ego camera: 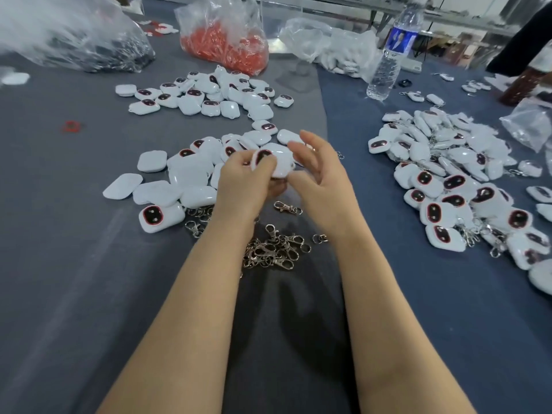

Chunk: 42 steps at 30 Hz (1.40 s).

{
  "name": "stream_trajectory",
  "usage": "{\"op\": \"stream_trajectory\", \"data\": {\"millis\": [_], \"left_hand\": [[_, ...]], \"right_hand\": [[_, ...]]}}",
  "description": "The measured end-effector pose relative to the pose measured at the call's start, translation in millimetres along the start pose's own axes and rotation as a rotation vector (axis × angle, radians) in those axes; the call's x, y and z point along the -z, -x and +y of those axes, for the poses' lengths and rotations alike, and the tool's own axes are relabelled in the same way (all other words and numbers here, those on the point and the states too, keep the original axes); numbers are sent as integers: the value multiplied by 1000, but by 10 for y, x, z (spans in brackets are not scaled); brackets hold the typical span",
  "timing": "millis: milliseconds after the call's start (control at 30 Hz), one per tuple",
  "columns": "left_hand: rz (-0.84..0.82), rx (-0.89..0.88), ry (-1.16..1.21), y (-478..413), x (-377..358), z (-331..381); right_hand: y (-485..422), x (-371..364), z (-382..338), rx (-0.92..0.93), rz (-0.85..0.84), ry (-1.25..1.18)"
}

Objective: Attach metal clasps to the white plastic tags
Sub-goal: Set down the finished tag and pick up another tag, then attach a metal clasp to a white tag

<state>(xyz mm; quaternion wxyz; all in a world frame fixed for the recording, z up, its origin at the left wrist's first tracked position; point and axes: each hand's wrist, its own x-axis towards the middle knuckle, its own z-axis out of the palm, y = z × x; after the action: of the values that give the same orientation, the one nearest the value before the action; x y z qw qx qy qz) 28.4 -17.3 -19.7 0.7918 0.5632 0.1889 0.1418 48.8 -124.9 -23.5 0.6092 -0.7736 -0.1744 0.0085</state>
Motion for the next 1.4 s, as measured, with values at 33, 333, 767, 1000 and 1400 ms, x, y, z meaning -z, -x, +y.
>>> {"op": "stream_trajectory", "data": {"millis": [33, 333, 767, 1000, 1400], "left_hand": [[29, 20, 98, -2, 2, 16], [51, 69, 260, -21, 20, -18], [-130, -271, -427, 57, -49, -91], [-193, -423, -607, 59, -72, -124], [-28, -515, -740, -11, -33, -181]], "right_hand": [[-3, 16, 7, -38, 46, 137], [9, 23, 68, -219, -158, 798], [-56, 158, -5, -372, 227, -810], [-61, 131, 16, -313, 155, -562], [-83, 72, 87, -301, 295, -229]]}}
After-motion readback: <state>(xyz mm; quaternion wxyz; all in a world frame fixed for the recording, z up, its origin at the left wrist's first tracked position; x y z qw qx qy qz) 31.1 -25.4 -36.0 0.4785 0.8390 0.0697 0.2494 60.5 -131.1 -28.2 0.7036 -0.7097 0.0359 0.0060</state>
